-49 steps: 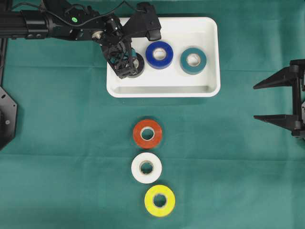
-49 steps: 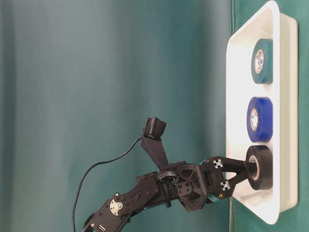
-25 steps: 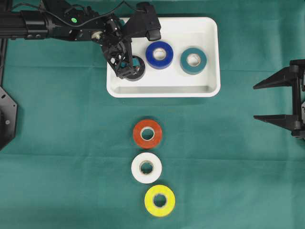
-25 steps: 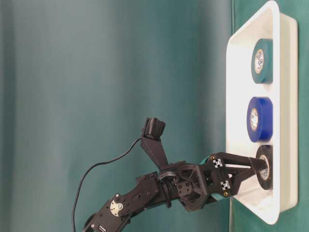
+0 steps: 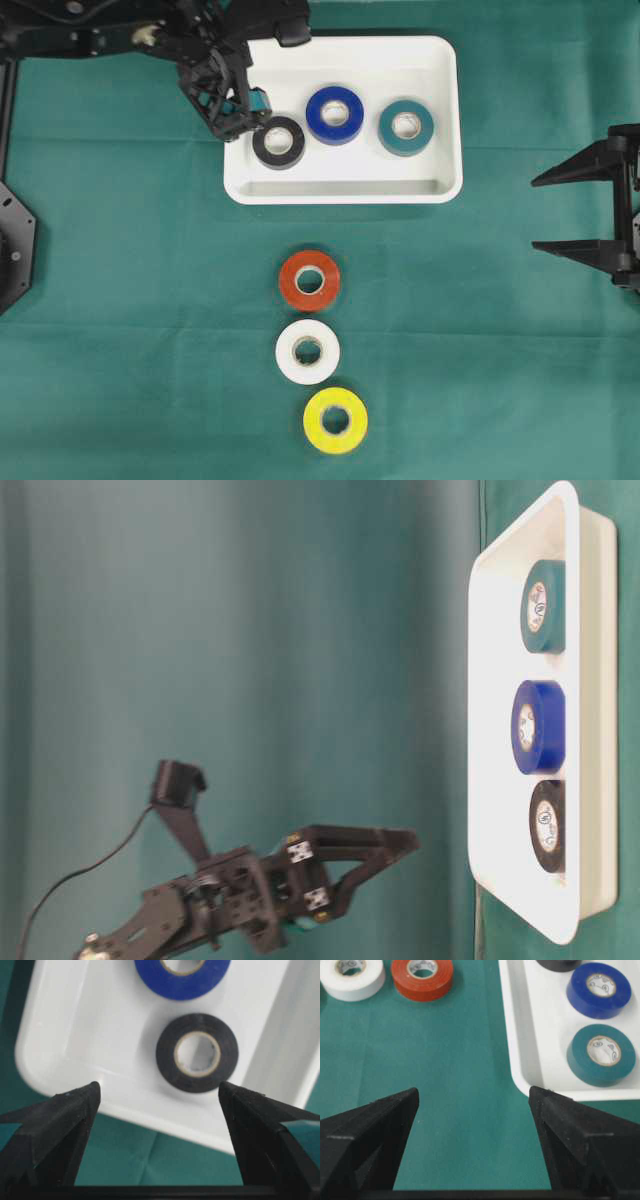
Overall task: Pick up the tape from a random location and place it into the white case.
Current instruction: 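Lower the black roll into the tray's left side and open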
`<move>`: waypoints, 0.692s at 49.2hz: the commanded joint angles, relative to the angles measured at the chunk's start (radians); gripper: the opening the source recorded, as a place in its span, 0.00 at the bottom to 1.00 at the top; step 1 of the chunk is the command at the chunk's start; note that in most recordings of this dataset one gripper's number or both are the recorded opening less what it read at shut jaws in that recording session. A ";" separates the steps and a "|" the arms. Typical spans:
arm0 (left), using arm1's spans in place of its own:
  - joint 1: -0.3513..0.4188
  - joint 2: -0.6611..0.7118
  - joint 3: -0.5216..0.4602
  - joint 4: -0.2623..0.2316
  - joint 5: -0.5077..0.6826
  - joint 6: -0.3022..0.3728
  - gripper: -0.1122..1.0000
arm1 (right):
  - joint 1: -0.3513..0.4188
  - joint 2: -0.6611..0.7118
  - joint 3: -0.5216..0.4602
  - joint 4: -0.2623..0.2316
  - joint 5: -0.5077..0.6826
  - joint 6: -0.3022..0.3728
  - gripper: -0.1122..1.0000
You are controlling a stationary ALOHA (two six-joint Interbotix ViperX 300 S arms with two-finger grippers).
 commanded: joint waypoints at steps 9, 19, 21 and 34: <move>-0.012 -0.067 -0.009 0.003 -0.014 -0.002 0.94 | 0.000 0.008 -0.026 0.000 -0.005 0.000 0.86; -0.107 -0.092 0.029 0.002 -0.049 -0.003 0.94 | 0.000 0.008 -0.028 0.000 -0.005 0.000 0.86; -0.137 -0.097 0.038 0.002 -0.061 -0.003 0.94 | -0.002 0.008 -0.026 0.000 -0.005 -0.002 0.86; -0.325 -0.137 0.084 0.000 -0.158 -0.005 0.94 | -0.002 0.008 -0.029 0.000 -0.005 0.000 0.86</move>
